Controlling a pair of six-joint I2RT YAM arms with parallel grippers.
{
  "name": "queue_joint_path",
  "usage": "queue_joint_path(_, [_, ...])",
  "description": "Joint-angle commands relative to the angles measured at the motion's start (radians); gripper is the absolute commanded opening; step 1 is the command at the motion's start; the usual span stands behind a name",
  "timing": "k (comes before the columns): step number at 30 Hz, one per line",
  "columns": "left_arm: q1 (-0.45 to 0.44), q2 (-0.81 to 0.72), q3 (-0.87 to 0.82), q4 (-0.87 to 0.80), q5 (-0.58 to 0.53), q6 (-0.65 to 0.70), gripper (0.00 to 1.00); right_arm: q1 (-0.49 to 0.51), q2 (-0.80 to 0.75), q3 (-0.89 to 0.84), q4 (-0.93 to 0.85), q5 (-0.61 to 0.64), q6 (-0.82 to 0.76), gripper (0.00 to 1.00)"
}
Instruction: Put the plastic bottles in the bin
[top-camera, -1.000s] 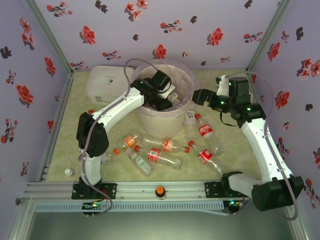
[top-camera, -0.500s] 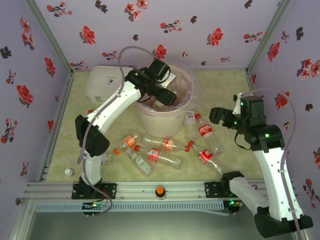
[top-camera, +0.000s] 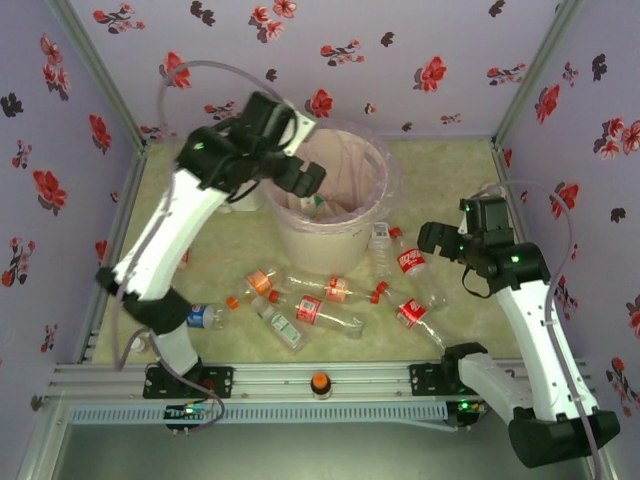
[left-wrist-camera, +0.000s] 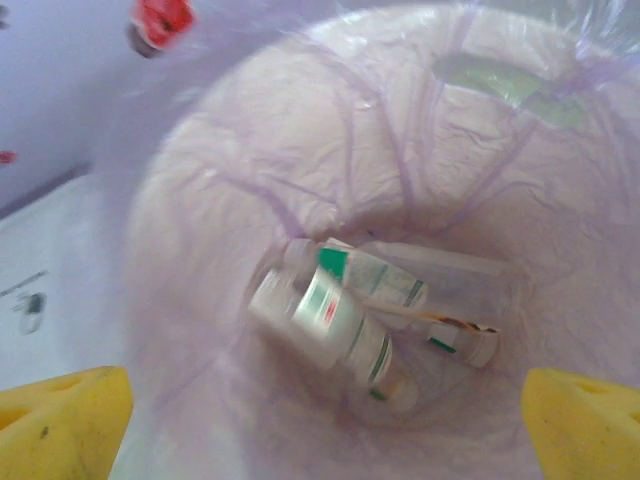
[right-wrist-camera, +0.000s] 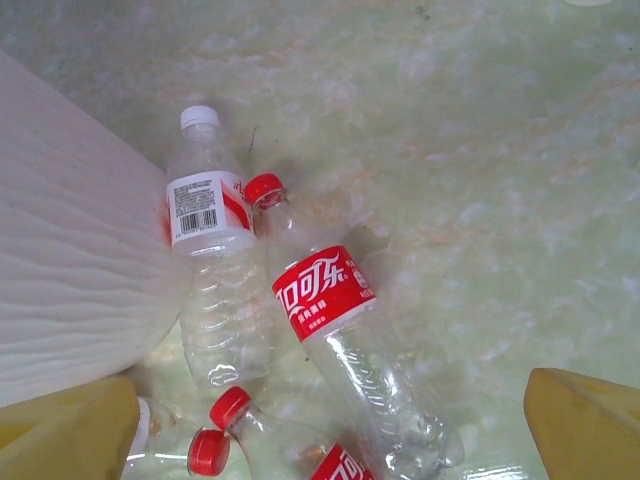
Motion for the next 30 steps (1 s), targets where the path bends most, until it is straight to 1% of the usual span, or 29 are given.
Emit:
queue_joint_path(1, [0.007, -0.154, -0.076, -0.104, -0.089, -0.08, 1.0, -0.006, 0.037, 0.005, 0.043, 0.051, 0.003, 0.99])
queue_joint_path(4, [0.035, -0.285, -0.273, -0.125, -0.099, -0.174, 1.0, -0.006, 0.053, -0.021, 0.063, 0.056, -0.001, 0.99])
queue_joint_path(6, [0.068, -0.38, -0.436, -0.137, -0.098, -0.24, 0.99, -0.008, 0.064, -0.043, 0.079, 0.051, 0.005, 0.99])
queue_joint_path(9, [0.147, -0.515, -0.665, -0.125, -0.061, -0.312, 0.98, -0.01, 0.096, -0.079, 0.102, 0.036, 0.024, 0.99])
queue_joint_path(11, [0.205, -0.597, -0.8, -0.094, -0.027, -0.349, 0.96, -0.014, 0.128, -0.113, 0.109, 0.048, 0.055, 0.99])
queue_joint_path(15, [0.288, -0.726, -1.038, 0.019, 0.091, -0.41, 0.94, -0.017, 0.2, -0.205, 0.139, 0.015, 0.083, 0.94])
queue_joint_path(16, [0.295, -0.743, -1.084, 0.05, 0.12, -0.425, 0.94, -0.017, 0.212, -0.226, 0.154, 0.006, 0.086, 0.93])
queue_joint_path(18, [0.3, -0.771, -1.181, 0.138, 0.219, -0.462, 0.94, -0.018, 0.248, -0.251, 0.179, -0.014, 0.088, 0.91])
queue_joint_path(21, [0.302, -0.827, -1.32, 0.305, 0.37, -0.535, 0.94, -0.017, 0.298, -0.27, 0.213, -0.041, 0.086, 0.92])
queue_joint_path(22, [0.301, -0.839, -1.351, 0.335, 0.386, -0.55, 0.94, -0.019, 0.312, -0.272, 0.218, -0.048, 0.086, 0.94])
queue_joint_path(24, [0.303, -0.845, -1.388, 0.343, 0.383, -0.556, 0.94, -0.017, 0.345, -0.27, 0.225, -0.055, 0.083, 0.95])
queue_joint_path(28, [0.322, -0.816, -1.397, 0.337, 0.376, -0.52, 0.95, -0.018, 0.378, -0.272, 0.274, -0.072, 0.074, 0.98])
queue_joint_path(30, [0.325, -0.797, -1.394, 0.343, 0.378, -0.515, 0.95, -0.018, 0.412, -0.265, 0.298, -0.115, 0.064, 0.98])
